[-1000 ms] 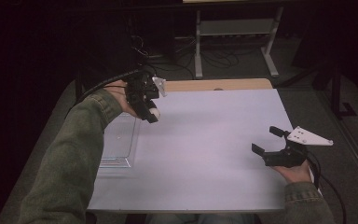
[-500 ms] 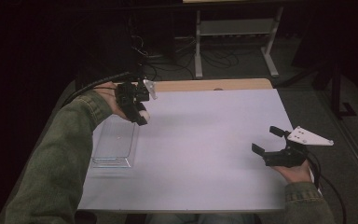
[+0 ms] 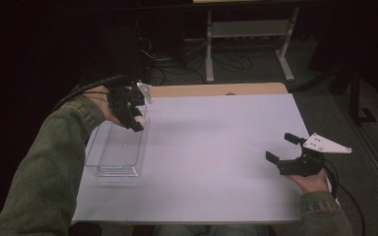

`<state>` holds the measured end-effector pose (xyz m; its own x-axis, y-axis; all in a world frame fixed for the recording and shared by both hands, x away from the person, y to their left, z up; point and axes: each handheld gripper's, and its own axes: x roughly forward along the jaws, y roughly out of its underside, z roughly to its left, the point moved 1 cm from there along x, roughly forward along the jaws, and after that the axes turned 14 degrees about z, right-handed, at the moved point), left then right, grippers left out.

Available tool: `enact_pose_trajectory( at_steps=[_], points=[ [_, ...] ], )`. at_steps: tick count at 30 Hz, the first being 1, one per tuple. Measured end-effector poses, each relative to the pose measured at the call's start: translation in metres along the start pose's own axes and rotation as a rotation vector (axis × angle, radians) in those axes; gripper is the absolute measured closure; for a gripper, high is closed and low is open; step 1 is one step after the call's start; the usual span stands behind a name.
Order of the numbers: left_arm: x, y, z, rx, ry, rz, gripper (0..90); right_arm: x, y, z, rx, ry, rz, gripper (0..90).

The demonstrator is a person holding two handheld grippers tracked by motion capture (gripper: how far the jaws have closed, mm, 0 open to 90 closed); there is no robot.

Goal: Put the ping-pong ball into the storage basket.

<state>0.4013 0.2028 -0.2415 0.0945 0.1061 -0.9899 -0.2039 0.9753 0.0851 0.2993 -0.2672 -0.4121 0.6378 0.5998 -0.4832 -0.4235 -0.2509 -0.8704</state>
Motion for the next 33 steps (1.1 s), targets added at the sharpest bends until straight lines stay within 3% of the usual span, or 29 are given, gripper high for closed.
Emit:
enact_pose_trajectory(
  at_steps=[11, 33],
  points=[
    [0.001, 0.018, 0.004, -0.033, 0.002, 0.015, 51.4, 0.000, 0.000, 0.000, -0.003, 0.002, 0.002, 0.0],
    [0.018, 0.045, 0.003, -0.040, 0.012, 0.028, 51.3, 0.000, 0.000, 0.001, -0.003, 0.004, 0.006, 0.0]
  ],
)
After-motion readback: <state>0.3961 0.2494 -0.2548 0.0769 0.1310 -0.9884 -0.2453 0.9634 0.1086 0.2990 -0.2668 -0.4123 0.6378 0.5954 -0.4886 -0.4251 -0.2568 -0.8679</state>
